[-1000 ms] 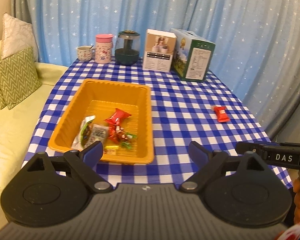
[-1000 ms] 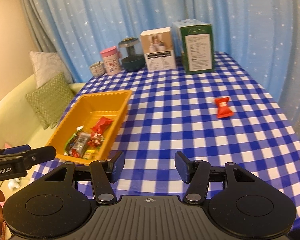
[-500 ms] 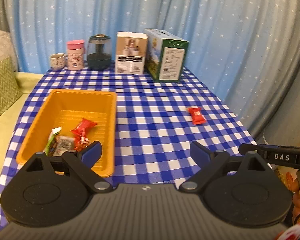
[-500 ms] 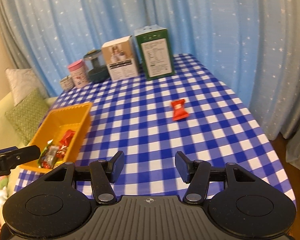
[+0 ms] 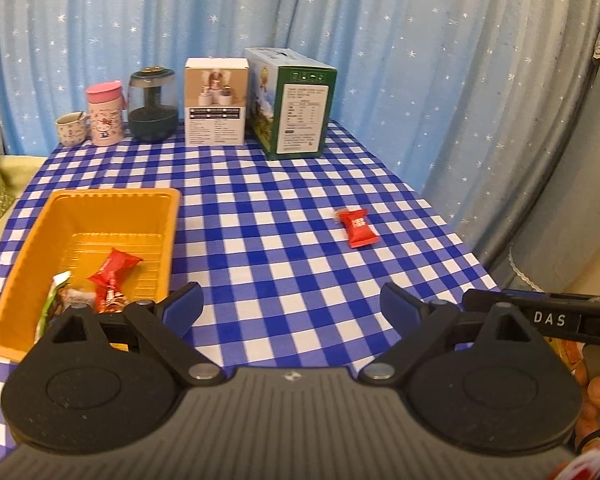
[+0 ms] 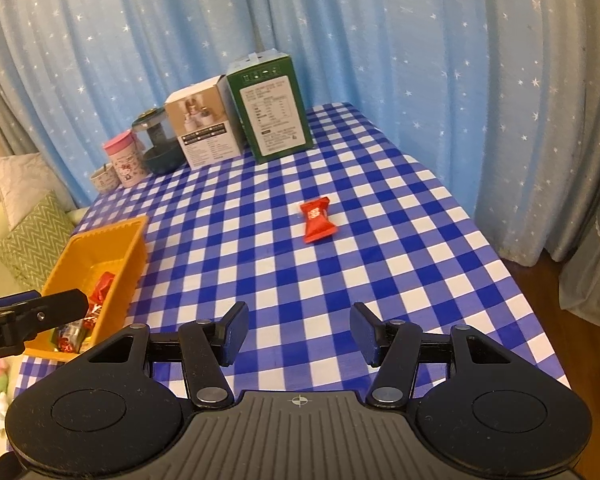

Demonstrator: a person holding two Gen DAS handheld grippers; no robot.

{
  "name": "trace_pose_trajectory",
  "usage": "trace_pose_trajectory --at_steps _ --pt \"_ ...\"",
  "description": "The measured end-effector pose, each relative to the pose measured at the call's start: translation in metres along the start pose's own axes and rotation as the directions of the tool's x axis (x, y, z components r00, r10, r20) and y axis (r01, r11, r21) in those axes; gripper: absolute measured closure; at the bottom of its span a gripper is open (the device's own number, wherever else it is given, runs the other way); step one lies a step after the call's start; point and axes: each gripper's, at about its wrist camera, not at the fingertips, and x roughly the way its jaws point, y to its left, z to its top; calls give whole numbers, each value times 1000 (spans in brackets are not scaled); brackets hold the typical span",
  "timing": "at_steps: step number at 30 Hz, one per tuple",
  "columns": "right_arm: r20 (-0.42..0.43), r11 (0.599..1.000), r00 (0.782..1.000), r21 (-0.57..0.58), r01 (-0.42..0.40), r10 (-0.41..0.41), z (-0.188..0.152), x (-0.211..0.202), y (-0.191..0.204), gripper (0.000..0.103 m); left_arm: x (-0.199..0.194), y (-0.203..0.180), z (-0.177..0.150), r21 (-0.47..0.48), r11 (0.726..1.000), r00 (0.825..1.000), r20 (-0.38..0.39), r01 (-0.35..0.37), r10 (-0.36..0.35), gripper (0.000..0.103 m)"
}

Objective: Organize snacks
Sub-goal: 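Move both open tools away from the tray toward the remaining candies on the cloth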

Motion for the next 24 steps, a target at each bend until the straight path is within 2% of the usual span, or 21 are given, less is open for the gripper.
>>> trace_pose_trajectory --at_steps 13,24 --pt "16 999 999 23 29 -30 19 32 -28 47 55 -9 25 14 1000 1000 -12 23 -23 5" --pt "22 1000 1000 -9 23 -23 44 88 -41 47 121 -11 43 44 999 1000 -2 -18 18 5"
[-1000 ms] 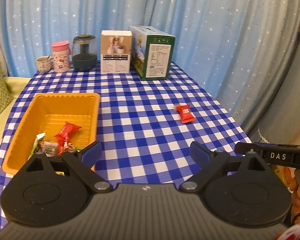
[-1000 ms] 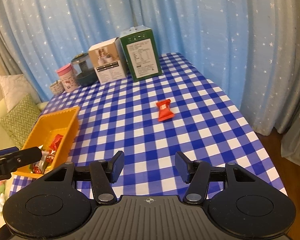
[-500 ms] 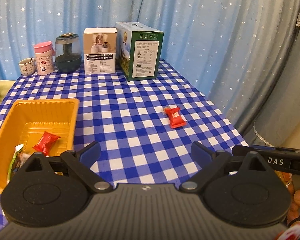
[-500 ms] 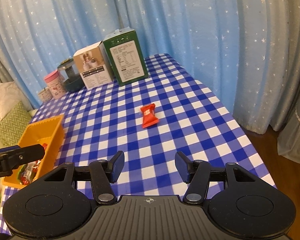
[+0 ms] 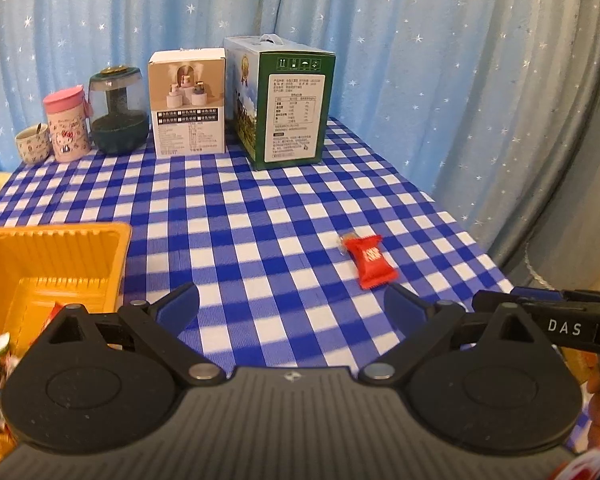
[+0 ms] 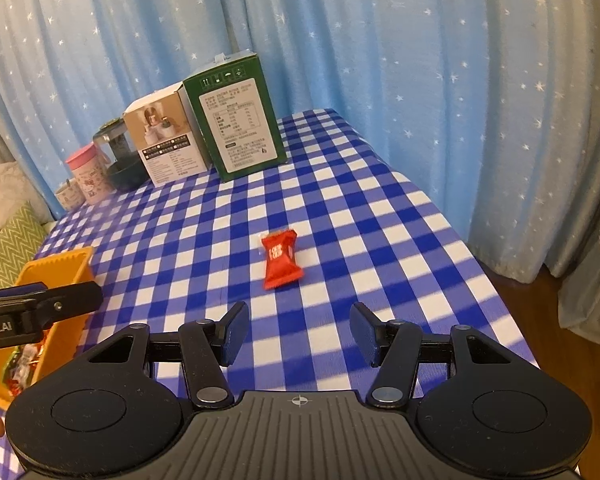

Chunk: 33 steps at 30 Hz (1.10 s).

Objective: Organize snacks
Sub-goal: 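Move both open tools away from the tray toward the remaining candies on the cloth, then grasp the red square candy with the right tool while the left tool grasps the clear-wrapped caramel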

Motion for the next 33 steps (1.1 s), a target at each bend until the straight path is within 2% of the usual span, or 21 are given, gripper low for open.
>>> trace_pose_trajectory --at_steps 2,5,12,18,21,33 --pt "1 1000 1000 -13 2 -2 4 14 0 47 13 0 3 15 999 1000 -2 -31 31 5" --pt "3 1000 1000 -22 -2 2 9 36 -1 47 30 1 7 25 999 999 -7 -41 41 5" --pt "1 999 1000 -49 -18 18 17 85 -1 47 68 10 14 -13 997 997 13 -73 73 5" --pt "5 996 1000 -87 -22 22 23 119 3 47 94 19 15 -63 996 998 -10 -62 61 5" --pt "2 993 1000 -114 -23 23 23 135 8 47 104 23 13 -98 993 998 -30 -62 59 5" --pt "-61 988 998 -152 -34 25 27 180 11 47 124 29 6 -109 991 996 -57 -78 72 6"
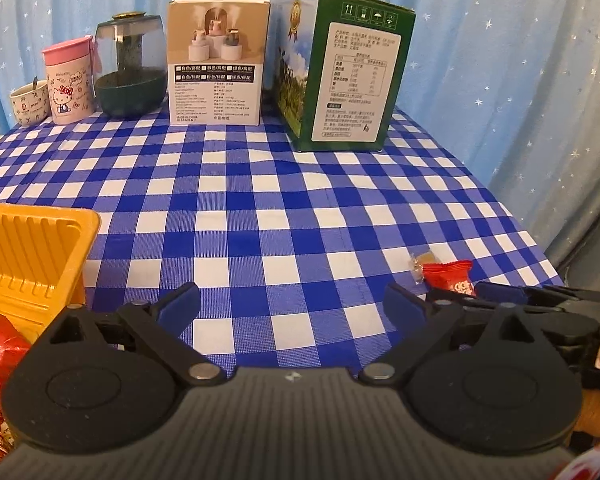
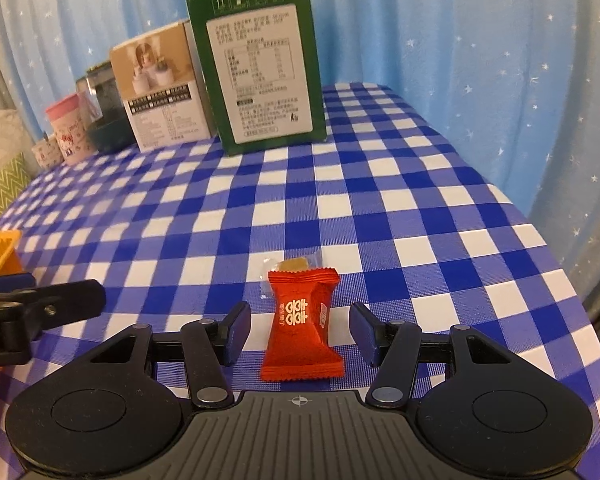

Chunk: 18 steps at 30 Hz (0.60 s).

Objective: Organize snacks
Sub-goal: 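Grasp the red square candy with the right tool while the left tool grasps the clear-wrapped caramel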

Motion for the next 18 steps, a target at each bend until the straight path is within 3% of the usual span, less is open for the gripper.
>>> trace_pose_trajectory --at_steps 2,3,4,6,12,18 --pt "-9 1000 1000 -9 9 -9 0 4 0 55 2 -1 0 4 1000 1000 -3 0 0 6" --pt "-14 1000 1000 -12 8 -8 0 5 0 67 3 -1 0 7 1000 1000 -4 0 0 6" --pt "-19 1000 1000 -18 5 -6 -1 6 0 73 4 -2 0 10 1000 1000 -7 1 -1 6" --pt "-17 1000 1000 -18 10 -10 -1 3 0 77 7 -5 0 15 1000 1000 -11 5 -5 6" --pt "37 998 998 40 41 -43 4 -17 -15 77 19 -25 2 115 991 997 -17 75 -73 7" --pt "35 987 997 147 69 -75 2 -23 -46 77 45 -56 5 257 955 988 -11 149 -151 13"
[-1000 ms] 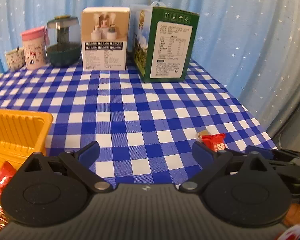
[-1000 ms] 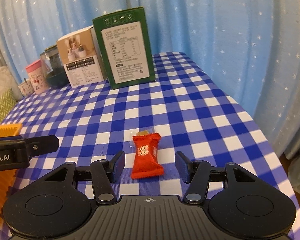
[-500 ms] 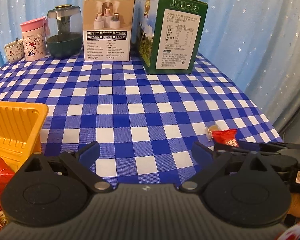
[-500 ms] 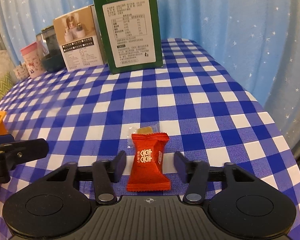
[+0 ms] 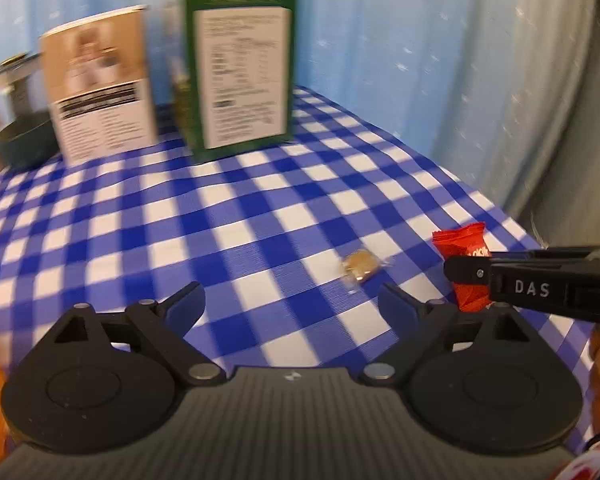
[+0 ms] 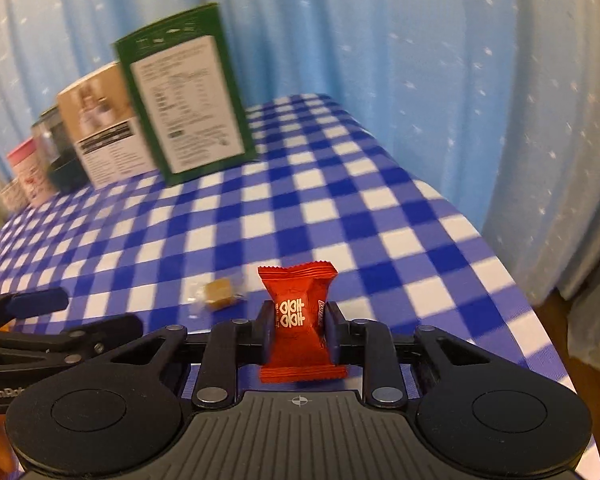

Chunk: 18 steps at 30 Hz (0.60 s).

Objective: Organize snacks
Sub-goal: 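Grasp the red square candy with the right tool while the left tool grasps the clear-wrapped caramel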

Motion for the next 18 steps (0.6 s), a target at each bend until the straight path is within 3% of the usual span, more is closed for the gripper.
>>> trace_pose_trajectory --at_steps 7,12,18 --pt "5 998 999 44 34 -34 1 3 -23 77 32 -25 9 143 989 999 16 36 -39 25" --pt "11 997 999 63 43 -44 0 4 -28 77 50 -40 10 248 968 999 16 39 -45 44" --pt "17 997 999 68 41 -42 0 4 -29 77 56 -40 12 229 969 996 5 88 -92 68"
